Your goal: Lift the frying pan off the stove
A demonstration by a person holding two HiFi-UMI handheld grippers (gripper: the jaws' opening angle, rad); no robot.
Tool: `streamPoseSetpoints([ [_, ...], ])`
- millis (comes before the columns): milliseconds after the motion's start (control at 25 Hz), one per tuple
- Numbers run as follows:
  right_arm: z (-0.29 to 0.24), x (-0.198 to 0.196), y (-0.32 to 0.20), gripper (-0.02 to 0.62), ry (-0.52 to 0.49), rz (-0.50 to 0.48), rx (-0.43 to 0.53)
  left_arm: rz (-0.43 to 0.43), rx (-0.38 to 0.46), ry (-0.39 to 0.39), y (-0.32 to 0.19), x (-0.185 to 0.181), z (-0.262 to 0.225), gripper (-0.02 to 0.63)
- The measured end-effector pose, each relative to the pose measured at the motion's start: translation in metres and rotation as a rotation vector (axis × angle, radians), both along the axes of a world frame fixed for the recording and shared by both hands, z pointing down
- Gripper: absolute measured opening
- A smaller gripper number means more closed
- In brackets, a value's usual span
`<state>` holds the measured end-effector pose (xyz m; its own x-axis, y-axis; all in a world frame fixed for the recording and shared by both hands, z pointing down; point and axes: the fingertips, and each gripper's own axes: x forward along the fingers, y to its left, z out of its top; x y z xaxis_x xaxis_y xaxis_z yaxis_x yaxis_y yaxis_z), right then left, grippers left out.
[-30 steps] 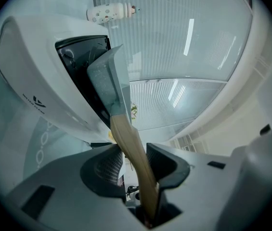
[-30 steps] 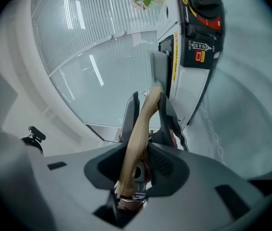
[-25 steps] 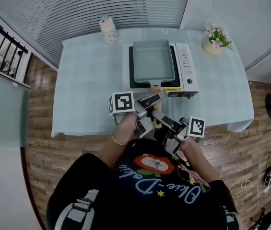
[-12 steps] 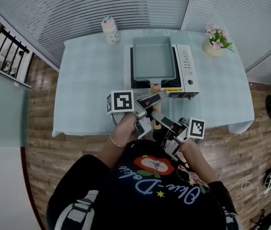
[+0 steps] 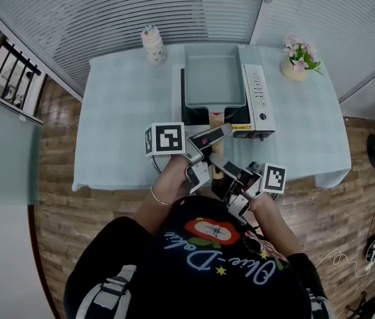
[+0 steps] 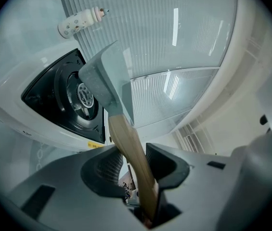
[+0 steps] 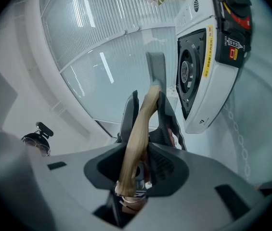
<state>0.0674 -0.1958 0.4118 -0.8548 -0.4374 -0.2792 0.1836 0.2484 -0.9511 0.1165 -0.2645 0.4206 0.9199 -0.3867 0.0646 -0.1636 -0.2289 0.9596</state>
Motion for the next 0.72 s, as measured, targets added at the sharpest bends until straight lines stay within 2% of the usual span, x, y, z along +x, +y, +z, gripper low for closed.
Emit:
streamPoseSetpoints([
  [280,-0.020,-0.004,-0.002,0.120,0.015,0.002,0.067,0.006,0.070,-0.012,-0.002,-0.001,-0.024,0.133],
  [720,-0.033,-0.005,0.001,0.120,0.021,-0.002,0.097,-0.005,0.094,-0.016,0.000,-0.004,-0.038,0.134],
])
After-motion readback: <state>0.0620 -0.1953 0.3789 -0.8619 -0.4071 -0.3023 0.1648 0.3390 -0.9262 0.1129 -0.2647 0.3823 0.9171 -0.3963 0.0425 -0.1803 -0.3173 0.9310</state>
